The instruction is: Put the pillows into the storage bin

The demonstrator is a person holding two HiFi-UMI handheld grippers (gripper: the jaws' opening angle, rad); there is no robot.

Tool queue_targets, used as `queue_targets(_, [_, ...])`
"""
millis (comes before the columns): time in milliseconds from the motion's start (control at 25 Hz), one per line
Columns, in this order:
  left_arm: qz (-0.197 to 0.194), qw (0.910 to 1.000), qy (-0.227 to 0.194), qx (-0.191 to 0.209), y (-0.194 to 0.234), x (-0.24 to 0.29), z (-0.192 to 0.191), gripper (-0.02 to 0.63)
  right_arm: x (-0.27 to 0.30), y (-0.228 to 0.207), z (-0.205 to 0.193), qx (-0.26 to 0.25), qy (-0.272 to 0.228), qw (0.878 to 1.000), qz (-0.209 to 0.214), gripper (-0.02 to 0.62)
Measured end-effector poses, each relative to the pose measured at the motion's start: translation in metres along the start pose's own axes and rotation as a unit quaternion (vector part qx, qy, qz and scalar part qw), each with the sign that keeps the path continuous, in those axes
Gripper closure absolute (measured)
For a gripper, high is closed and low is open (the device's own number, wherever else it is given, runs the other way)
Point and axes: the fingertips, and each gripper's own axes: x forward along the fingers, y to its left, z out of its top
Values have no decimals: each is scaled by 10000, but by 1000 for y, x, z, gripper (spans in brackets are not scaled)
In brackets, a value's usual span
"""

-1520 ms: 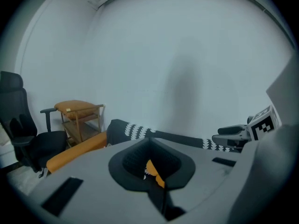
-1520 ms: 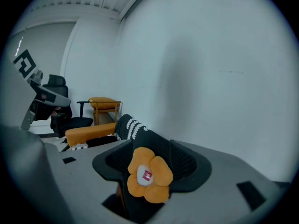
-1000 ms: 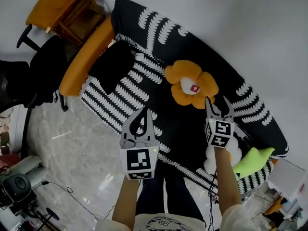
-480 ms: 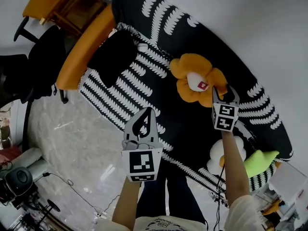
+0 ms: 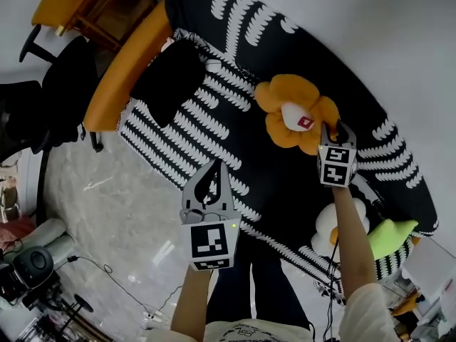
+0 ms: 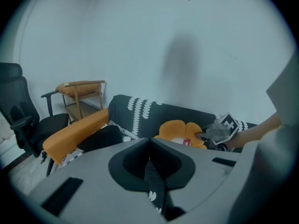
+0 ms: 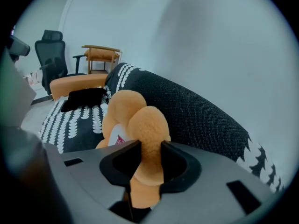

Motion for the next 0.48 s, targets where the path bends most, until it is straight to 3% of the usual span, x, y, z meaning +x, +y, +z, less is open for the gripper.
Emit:
queue_targets(200, [55,10000,-71,-13,2,-10,6,592,-13,8,2,433,-23,9989,199,505])
queue_targets(480, [66,9994,-329,8,-5,-35,30,592,-59,26,35,661,-389,9957,517,523])
